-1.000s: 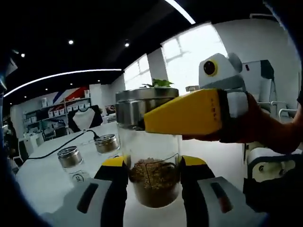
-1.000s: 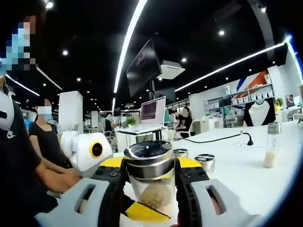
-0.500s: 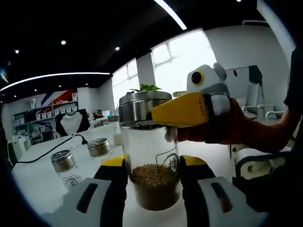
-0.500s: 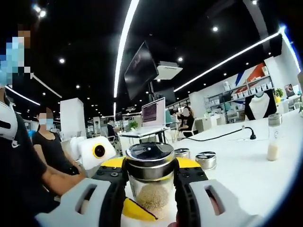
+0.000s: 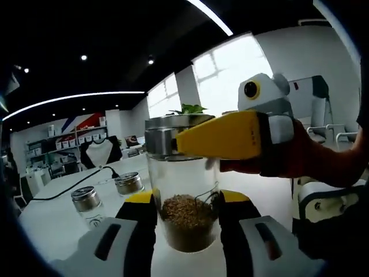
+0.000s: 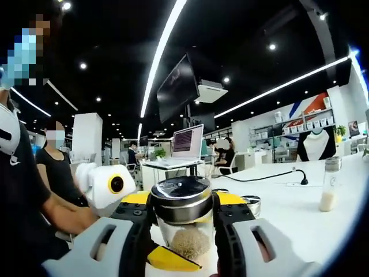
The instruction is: Rotate the seasoning bottle until the label or dispensing opening points toward the visible target arrow and the bottle remains upright within the marked orientation range
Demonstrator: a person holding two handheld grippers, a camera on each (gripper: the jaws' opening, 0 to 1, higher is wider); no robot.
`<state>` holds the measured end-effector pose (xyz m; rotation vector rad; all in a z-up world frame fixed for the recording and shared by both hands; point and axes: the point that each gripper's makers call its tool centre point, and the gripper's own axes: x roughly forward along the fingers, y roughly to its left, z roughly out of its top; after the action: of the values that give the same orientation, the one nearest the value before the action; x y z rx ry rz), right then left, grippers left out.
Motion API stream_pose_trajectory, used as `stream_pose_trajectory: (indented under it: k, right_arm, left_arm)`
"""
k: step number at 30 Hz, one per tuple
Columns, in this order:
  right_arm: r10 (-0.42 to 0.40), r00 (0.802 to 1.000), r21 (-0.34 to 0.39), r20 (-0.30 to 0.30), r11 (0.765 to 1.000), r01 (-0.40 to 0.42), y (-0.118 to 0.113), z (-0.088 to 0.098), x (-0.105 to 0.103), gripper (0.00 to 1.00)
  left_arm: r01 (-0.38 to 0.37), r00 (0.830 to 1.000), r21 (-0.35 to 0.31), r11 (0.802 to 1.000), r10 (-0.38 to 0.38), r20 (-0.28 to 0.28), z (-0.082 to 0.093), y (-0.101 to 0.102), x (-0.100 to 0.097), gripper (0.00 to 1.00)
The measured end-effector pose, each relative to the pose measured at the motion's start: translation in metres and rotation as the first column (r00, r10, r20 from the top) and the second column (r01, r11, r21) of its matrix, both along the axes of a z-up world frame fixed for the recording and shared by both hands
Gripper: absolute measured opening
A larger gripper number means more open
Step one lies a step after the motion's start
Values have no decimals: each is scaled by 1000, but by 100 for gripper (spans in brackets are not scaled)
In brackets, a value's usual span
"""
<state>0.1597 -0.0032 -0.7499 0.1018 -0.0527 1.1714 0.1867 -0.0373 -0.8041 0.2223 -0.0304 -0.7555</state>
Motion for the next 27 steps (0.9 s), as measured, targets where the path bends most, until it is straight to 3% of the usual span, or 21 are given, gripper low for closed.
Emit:
stream_pose_trajectory:
  k: [5, 7, 13, 16, 19, 23, 27]
  right_arm:
    - [-97, 995, -47, 34, 994, 99, -2, -5, 11, 39]
    - [-96, 995, -56, 37, 994, 98, -2, -5, 12, 39]
    - [-78, 997, -52, 28, 995, 80, -5, -1, 14, 38]
    - [-75, 997, -64, 37, 995, 77, -4, 1, 17, 38]
    - [-80, 996, -67, 37, 994, 82, -7, 0, 22, 38]
    - [-94, 995, -73, 27, 993, 96, -13, 1, 31, 38]
    - [-103, 994, -86, 29, 991, 105, -18, 2, 38, 38]
  left_arm:
    - [-39, 999, -25, 999, 38, -31, -4, 2, 4, 43]
    - [-28, 999, -48, 998, 26, -45, -5, 1, 5, 43]
    - [40, 999, -89, 995, -42, -18, 1, 1, 0, 44]
    - [53, 999, -77, 996, -54, -7, 0, 1, 0, 43]
    - [48, 998, -68, 997, -50, -39, -2, 8, 1, 47]
    - [56, 998, -70, 996, -58, -38, 0, 19, -3, 50]
    - [29, 997, -111, 993, -37, -67, 0, 36, -2, 57]
